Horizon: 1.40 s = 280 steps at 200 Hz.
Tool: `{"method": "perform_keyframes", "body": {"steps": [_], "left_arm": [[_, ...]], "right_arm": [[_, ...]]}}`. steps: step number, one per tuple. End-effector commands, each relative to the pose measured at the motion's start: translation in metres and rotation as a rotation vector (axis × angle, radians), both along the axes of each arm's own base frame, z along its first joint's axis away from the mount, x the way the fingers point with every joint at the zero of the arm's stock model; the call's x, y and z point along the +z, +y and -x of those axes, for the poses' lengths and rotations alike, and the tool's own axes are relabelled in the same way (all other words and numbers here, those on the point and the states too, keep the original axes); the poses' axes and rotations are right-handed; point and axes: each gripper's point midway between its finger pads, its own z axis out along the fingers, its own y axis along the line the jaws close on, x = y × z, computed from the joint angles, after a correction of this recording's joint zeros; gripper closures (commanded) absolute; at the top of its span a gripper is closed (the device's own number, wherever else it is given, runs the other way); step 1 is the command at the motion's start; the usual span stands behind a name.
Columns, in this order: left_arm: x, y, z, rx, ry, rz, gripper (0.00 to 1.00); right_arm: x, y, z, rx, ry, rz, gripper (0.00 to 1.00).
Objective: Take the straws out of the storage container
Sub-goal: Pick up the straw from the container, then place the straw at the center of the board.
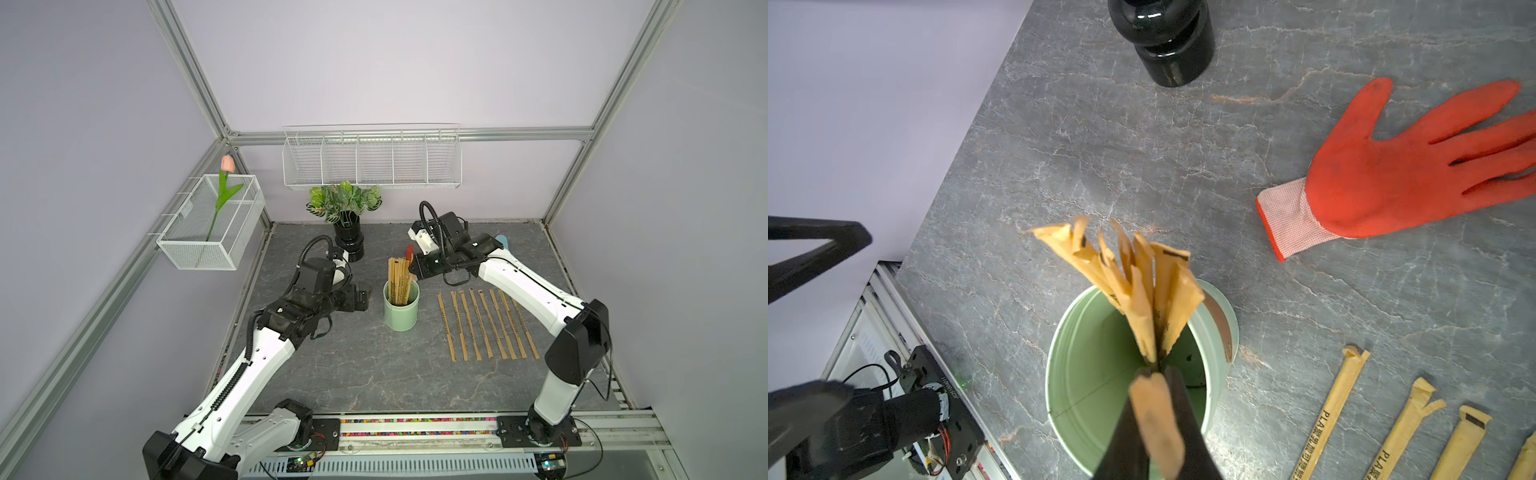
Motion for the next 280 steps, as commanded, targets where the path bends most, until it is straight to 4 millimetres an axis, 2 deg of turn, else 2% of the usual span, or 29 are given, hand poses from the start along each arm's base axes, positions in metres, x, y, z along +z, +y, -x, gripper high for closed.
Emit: {"method": "perform_keyframes", "body": {"steps": [1, 38, 80, 138, 176, 223, 261, 280], "left_arm": [[0.003, -0.002, 0.001, -0.009, 0.0, -0.001, 0.0], [0.002, -0.002, 0.001, -0.01, 0.002, -0.002, 0.0], [0.002, -0.002, 0.0, -0.009, 0.003, -0.003, 0.0], [0.0, -0.002, 0.0, -0.007, 0.007, -0.007, 0.0], [0.002, -0.001, 0.0, -0.006, 0.001, -0.006, 0.0], [0.001, -0.001, 0.001, -0.007, 0.004, -0.006, 0.0], [0.001, -0.002, 0.0, -0.008, 0.005, -0.007, 0.0], [0.001, -0.002, 0.0, -0.009, 0.005, -0.005, 0.0]], "right_arm": [[0.017, -0.006, 0.01, 0.021, -0.034, 0.019, 0.9], [0.024, -0.01, 0.013, 0.025, -0.05, 0.036, 0.9], [0.045, -0.014, 0.015, 0.027, -0.088, 0.029, 0.9], [0.097, -0.022, 0.019, 0.003, -0.19, -0.031, 0.9], [0.143, -0.037, 0.031, -0.017, -0.277, -0.076, 0.9], [0.194, -0.076, 0.049, -0.08, -0.402, -0.069, 0.9], [0.206, -0.126, 0.068, -0.152, -0.43, 0.027, 0.9], [0.198, -0.152, 0.072, -0.198, -0.412, 0.097, 0.9]]}}
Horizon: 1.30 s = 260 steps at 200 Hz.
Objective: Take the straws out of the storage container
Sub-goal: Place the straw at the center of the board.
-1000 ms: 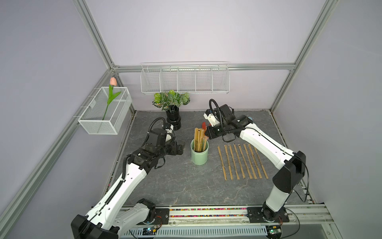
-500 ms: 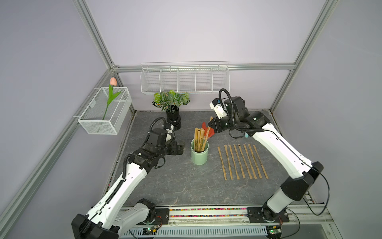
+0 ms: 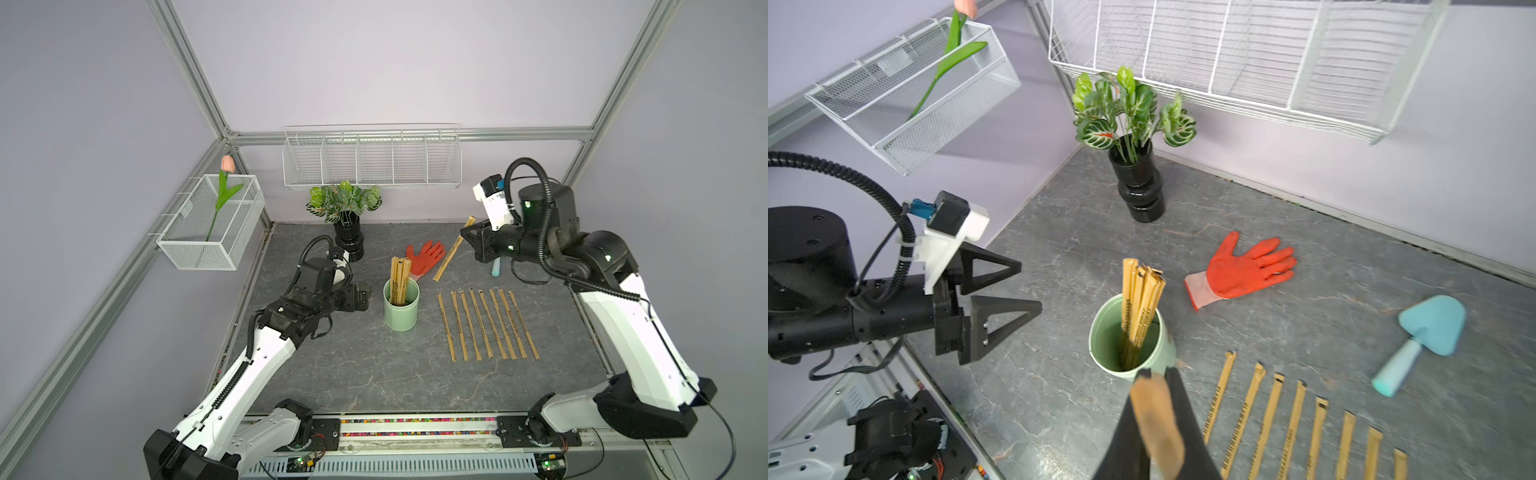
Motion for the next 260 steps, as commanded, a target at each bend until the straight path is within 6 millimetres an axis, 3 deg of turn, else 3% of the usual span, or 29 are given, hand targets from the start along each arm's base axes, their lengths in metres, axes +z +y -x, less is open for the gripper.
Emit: {"method": "perform_keyframes", "body": {"steps": [1, 34, 61, 108, 170, 202, 222, 260], "left_arm": [[0.003, -0.002, 0.001, -0.009, -0.001, -0.002, 0.0], [0.003, -0.002, 0.0, -0.008, -0.001, -0.003, 0.0], [0.003, -0.002, 0.0, -0.009, -0.002, -0.003, 0.0], [0.006, -0.001, 0.001, -0.007, -0.009, 0.0, 0.0], [0.006, -0.001, 0.002, -0.009, -0.01, 0.001, 0.0], [0.008, -0.001, 0.002, -0.008, -0.015, 0.006, 0.0], [0.009, -0.001, 0.003, -0.008, -0.019, 0.007, 0.0], [0.009, 0.0, 0.003, -0.008, -0.021, 0.004, 0.0]], "right_arm": [[-0.018, -0.038, 0.007, -0.083, 0.041, 0.124, 0.9], [-0.042, -0.073, 0.01, -0.164, 0.108, 0.225, 0.91], [-0.073, -0.1, 0.006, -0.237, 0.196, 0.341, 0.91], [-0.131, -0.132, -0.003, -0.317, 0.371, 0.47, 0.91], [-0.188, -0.181, -0.016, -0.45, 0.581, 0.596, 0.91], [-0.215, -0.195, -0.026, -0.496, 0.665, 0.654, 0.91], [-0.23, -0.214, -0.033, -0.552, 0.717, 0.709, 0.91], [-0.257, -0.227, -0.043, -0.574, 0.824, 0.754, 0.91]]}}
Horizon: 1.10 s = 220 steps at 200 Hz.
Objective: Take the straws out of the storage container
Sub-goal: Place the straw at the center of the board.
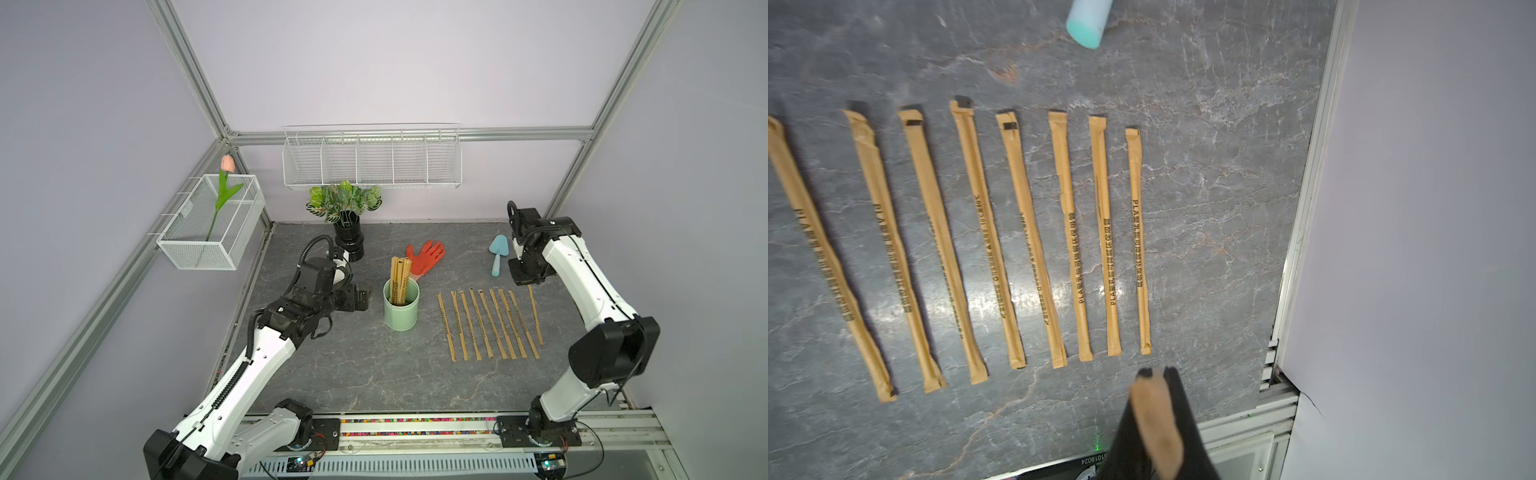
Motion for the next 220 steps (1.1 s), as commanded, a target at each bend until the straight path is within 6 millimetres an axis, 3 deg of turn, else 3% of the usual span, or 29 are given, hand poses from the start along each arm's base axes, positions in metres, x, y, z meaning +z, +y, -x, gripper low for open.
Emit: {"method": "perform_keyframes", "body": {"steps": [1, 95, 220], "left_arm": [[0.009, 0.0, 0.003, -0.007, -0.019, 0.003, 0.0], [0.01, 0.001, 0.003, -0.004, -0.024, 0.004, 0.0], [0.007, -0.001, 0.002, -0.009, -0.015, 0.002, 0.0]], "right_arm": [[-0.013, -0.014, 0.002, -0.047, 0.077, 0.048, 0.91], [-0.07, -0.039, -0.022, -0.12, 0.25, 0.085, 0.91], [-0.122, -0.056, -0.039, -0.153, 0.337, 0.076, 0.9]]}}
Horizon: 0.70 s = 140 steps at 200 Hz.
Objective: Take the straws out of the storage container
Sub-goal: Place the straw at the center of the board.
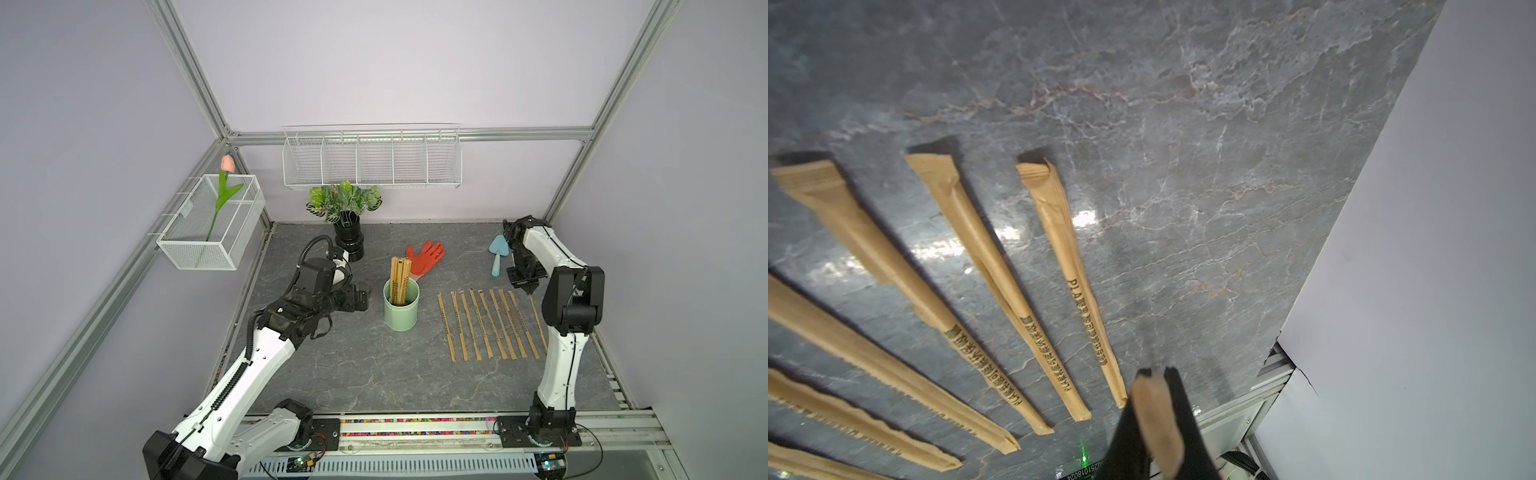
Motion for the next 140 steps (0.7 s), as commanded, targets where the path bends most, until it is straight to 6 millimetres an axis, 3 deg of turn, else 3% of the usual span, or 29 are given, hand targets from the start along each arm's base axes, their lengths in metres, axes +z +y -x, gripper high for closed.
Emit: {"method": "perform_keyframes", "body": {"steps": [1, 140], "left_arm": [[0.006, -0.001, 0.002, -0.009, -0.011, 0.001, 0.0], [0.005, -0.001, 0.001, -0.009, -0.007, 0.0, 0.0]], "right_arm": [[-0.01, -0.005, -0.001, -0.007, 0.017, 0.002, 0.9], [-0.04, -0.005, -0.006, -0.019, 0.046, -0.023, 0.87]]}}
